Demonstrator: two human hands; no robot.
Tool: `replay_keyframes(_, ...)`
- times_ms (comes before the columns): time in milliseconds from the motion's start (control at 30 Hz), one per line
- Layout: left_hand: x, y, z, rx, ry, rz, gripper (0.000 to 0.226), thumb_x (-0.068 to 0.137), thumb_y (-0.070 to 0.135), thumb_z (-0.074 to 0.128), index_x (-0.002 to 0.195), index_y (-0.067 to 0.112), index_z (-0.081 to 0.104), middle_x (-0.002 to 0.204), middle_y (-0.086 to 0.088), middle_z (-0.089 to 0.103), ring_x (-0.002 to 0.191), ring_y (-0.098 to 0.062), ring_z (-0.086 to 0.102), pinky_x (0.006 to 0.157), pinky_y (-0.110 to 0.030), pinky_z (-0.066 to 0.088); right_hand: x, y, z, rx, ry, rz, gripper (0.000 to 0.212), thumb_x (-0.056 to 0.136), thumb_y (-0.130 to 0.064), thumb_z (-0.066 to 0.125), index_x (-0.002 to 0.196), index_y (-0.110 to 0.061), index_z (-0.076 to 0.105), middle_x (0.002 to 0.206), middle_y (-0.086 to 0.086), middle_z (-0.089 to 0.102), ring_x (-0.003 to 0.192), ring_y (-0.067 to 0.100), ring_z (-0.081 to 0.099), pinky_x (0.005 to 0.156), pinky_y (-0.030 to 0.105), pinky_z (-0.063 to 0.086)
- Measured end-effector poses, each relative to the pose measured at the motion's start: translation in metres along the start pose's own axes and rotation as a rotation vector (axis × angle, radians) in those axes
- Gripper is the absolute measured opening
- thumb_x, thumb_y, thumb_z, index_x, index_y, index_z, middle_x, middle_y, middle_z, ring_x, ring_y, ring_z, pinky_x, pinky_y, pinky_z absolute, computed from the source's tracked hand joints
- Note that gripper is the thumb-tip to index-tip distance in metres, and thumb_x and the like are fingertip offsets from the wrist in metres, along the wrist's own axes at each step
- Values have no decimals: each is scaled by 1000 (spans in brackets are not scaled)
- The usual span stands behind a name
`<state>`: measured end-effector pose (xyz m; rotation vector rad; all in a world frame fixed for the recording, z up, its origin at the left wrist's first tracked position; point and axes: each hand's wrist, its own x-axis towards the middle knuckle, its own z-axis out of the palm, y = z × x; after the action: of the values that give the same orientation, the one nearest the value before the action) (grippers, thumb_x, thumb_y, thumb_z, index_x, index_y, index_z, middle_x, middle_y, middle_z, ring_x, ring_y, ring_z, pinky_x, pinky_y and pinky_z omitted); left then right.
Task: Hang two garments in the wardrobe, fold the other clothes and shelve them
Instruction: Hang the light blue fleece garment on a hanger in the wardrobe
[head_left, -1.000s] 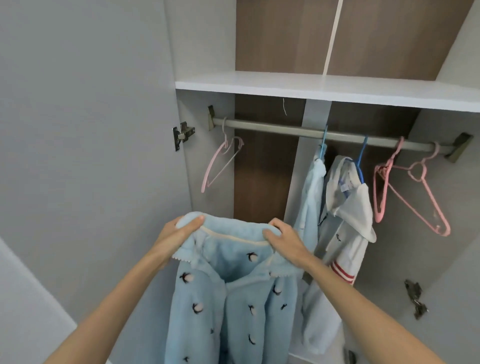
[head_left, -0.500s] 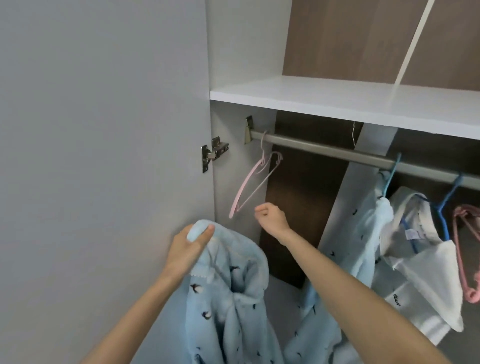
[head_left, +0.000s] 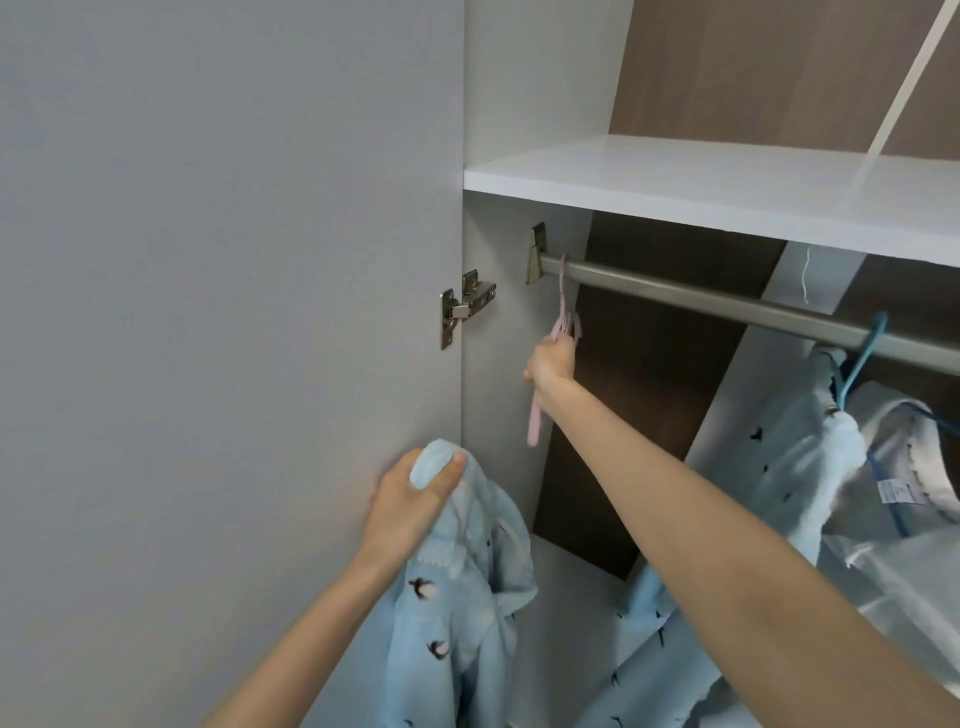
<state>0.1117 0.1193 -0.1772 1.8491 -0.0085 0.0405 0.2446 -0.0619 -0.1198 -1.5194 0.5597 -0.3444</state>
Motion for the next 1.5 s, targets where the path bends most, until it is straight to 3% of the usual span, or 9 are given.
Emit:
replay_keyframes(100,-2,2,1,-3,-12,-1,22,84,47,65,86,25,65,84,7,69,84,-13,66,79,-37,53,6,-5,-15,-83,60,-94,36,104,-13,27,135,-1,41,111,16,53,91,22,47,78,34,44)
replay_keyframes(267,1,9,2,-21,-42,7,22,86,42,65,88,20,65,89,1,69,88,-18,65,85,-40,52,2,-1,-44,-94,54,-130,31,104,-19,28,129,-10,45,102,7,48,65,7,38,59,20,33)
replay_keyframes(533,1,21,16,-33,-145,50,21,88,41,63,91,20,63,89,5,66,78,-5,61,61,-17,44,-46,22,-115,-115,50,-75,21,101,-17,37,118,-12,47,83,4,47,60,10,40,49,19,35)
replay_keyframes(633,0,23,23,-18,-184,91,24,89,41,61,95,17,63,90,6,64,79,-4,59,62,-15,42,-76,28,-145,-299,97,-122,22,103,-27,32,110,-11,46,81,3,46,60,10,40,50,22,33)
replay_keyframes(800,-6,26,38,27,-283,152,25,92,39,58,103,18,60,104,-3,63,95,-20,60,87,-33,48,-151,34,-201,-682,130,-325,38,103,-36,33,80,-9,47,71,6,50,65,20,49,57,32,37)
replay_keyframes(933,-21,23,52,123,-363,198,39,92,43,55,116,11,60,114,-8,63,104,-26,59,96,-44,47,-221,39,-245,-936,177,-380,33,102,-40,34,91,-12,49,65,3,53,63,24,53,61,42,45)
replay_keyframes(1067,-43,17,59,195,-418,243,41,91,46,55,115,14,61,113,-7,64,104,-28,59,95,-46,47,-287,36,-287,-1099,209,-393,19,100,-41,41,98,-29,55,61,-12,52,58,6,50,51,27,36)
replay_keyframes(1300,-91,8,56,419,-444,302,37,91,53,50,114,26,60,115,-3,64,104,-29,58,82,-34,42,-365,33,-333,-1114,162,-269,26,91,-45,48,81,-36,70,70,-8,68,57,8,51,52,27,37)
replay_keyframes(1500,-160,19,47,403,-478,408,31,89,54,54,105,29,61,107,1,66,97,-25,60,79,-34,46,-423,45,-346,-993,143,-354,30,88,-47,48,71,-31,67,76,-10,72,57,7,51,58,30,46)
